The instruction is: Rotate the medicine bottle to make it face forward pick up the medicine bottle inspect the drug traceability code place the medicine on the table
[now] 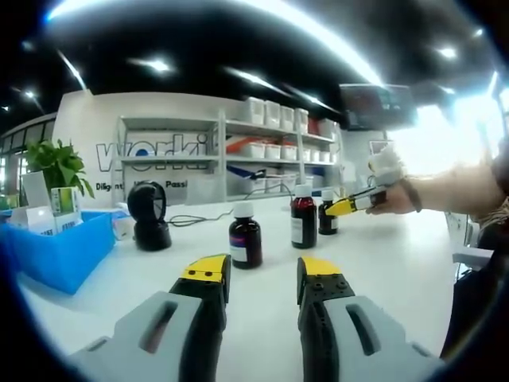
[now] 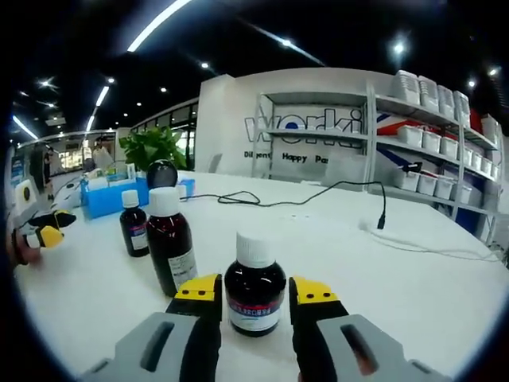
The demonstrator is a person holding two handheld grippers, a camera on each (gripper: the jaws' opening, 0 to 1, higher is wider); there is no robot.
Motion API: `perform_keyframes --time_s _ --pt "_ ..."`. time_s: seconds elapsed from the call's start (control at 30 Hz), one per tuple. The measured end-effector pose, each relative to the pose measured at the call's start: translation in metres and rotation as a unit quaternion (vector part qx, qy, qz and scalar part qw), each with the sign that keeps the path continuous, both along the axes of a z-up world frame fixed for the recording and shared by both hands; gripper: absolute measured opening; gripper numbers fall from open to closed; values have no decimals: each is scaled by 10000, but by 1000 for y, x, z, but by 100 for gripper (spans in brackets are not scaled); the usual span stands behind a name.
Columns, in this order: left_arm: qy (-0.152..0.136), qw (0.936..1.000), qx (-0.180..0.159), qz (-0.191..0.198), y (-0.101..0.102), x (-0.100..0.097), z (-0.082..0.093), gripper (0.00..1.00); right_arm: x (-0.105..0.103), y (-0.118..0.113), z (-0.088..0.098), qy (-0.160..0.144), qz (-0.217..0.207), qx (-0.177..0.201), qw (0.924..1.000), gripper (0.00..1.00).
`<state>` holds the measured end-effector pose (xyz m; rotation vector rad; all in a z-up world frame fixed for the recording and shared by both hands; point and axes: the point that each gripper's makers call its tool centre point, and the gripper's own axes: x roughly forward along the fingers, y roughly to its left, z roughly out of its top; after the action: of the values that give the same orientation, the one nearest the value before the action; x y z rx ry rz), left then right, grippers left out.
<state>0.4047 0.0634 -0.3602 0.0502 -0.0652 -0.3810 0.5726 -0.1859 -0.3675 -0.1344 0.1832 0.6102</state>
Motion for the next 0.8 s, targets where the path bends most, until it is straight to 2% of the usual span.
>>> perform_keyframes --time_s 0.1,0.23,0.33,0.43,0.57,0.73,0.8 --pt "3 10000 6 -4 -1 0 0 26 -2 -1 2 77 103 77 9999 43" --pt "6 10000 20 -12 -3 -1 0 26 -7 -1 1 61 191 -122 9997 44" --pt "2 10000 20 -4 -2 0 0 26 -4 -9 2 88 216 -61 9997 45" --pt "2 10000 23 -3 -2 0 0 26 -11 -10 5 77 311 -27 9995 45" --pt "14 10000 52 -15 -2 1 -1 26 -18 -11 4 -82 628 -409 9972 47" --pt "3 10000 36 -7 0 1 -1 26 -20 -19 10 -126 787 -441 9958 46" --pt "8 10000 55 -11 -1 0 -1 26 -19 -20 12 -58 893 -314 9955 46"
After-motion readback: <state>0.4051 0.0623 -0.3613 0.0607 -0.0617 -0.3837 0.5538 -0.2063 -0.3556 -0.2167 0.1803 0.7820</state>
